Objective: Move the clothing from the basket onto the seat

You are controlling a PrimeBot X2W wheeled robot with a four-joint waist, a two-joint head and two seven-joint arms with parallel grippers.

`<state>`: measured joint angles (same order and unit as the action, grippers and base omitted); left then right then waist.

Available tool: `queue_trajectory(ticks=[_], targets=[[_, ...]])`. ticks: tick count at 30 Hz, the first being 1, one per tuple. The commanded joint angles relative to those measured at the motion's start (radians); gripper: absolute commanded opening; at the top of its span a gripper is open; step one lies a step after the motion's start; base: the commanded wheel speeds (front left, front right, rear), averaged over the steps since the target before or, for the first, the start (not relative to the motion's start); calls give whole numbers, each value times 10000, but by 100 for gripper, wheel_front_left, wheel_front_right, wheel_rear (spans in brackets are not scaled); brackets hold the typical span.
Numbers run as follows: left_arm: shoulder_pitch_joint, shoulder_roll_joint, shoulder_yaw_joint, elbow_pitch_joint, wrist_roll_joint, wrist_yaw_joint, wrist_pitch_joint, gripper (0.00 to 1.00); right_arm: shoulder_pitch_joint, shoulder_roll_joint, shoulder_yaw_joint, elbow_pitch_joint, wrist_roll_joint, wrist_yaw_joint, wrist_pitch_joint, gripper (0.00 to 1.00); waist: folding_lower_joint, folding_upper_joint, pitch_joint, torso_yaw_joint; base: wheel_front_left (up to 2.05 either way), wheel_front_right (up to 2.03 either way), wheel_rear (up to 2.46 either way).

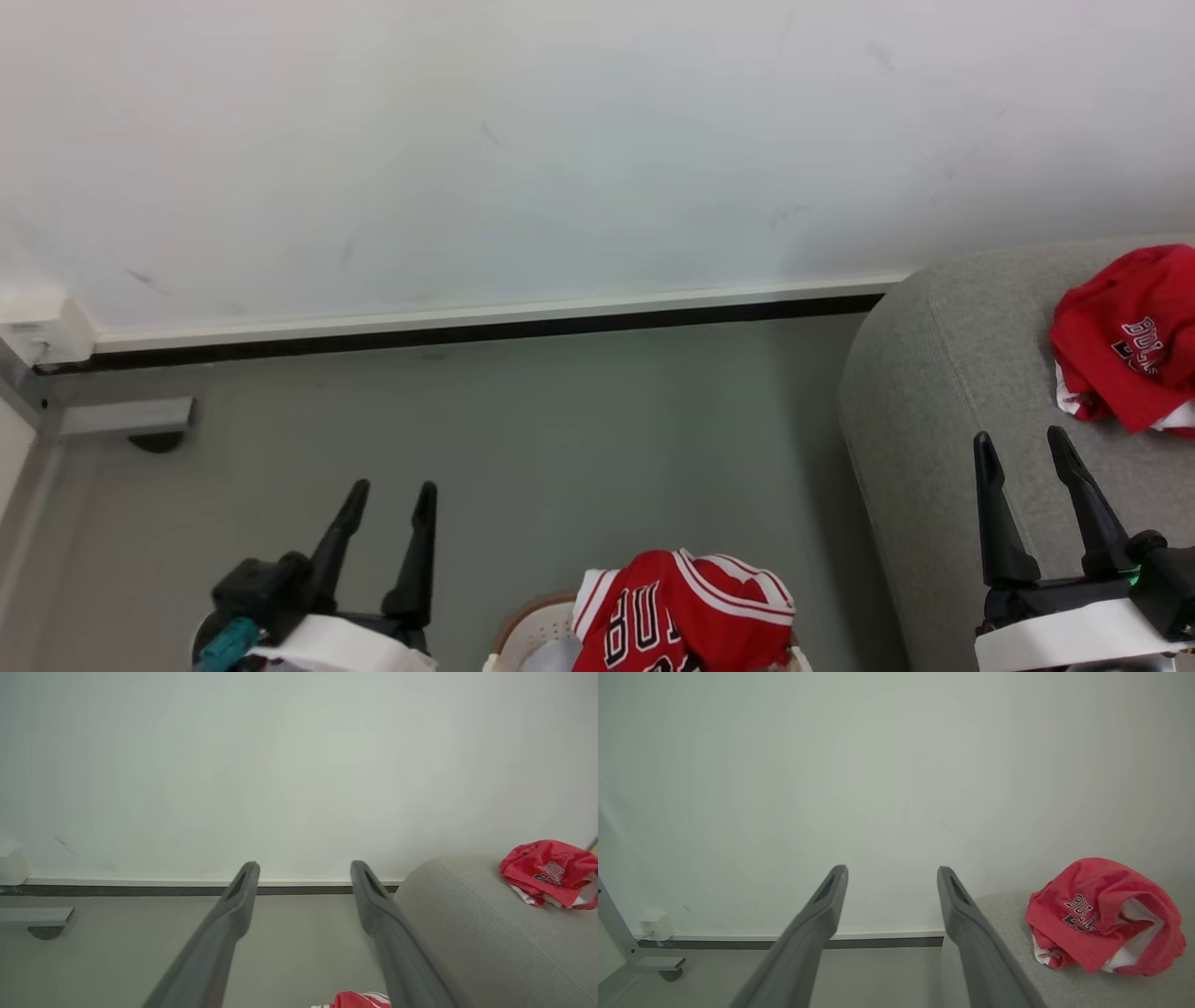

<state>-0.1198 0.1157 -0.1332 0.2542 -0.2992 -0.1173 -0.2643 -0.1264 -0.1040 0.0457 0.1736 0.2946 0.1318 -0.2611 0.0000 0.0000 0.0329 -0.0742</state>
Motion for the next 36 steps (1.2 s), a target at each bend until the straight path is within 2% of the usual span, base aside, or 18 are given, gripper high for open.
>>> queue_trajectory(ticks=[1, 6, 10, 23, 24, 36], targets=[[-256, -10, -147, 121, 189, -49, 1, 100, -104, -108, -20, -29, -94, -23, -26, 100, 0, 0, 379, -260, 0, 0, 0], [-912, -54, -803, 1087, 234, -127, 2, 100, -428, -34, -16, -167, -198, -23, -26, 100, 0, 0, 1157, -654, 0, 0, 0], [-1775, 199, -1917, 2039, 230, -143, 142, 100, -677, 85, -120, -256, -203, -24, -26, 100, 0, 0, 1873, -903, 0, 0, 0], [-4220, 1099, -5812, 4965, -1363, -131, 1235, 100, -1579, 487, -448, -726, -375, -24, -27, 100, 0, 0, 4150, -1692, 0, 0, 0], [-4220, 1099, -5812, 4965, -1363, -131, 1235, 100, -1579, 487, -448, -726, -375, -24, -27, 100, 0, 0, 4150, -1692, 0, 0, 0], [-5972, 1736, -8490, 6736, -2807, -133, 1730, 100, -2263, 556, -209, -1080, -15, -24, -27, 100, 0, 0, 5852, -2467, 0, 0, 0]])
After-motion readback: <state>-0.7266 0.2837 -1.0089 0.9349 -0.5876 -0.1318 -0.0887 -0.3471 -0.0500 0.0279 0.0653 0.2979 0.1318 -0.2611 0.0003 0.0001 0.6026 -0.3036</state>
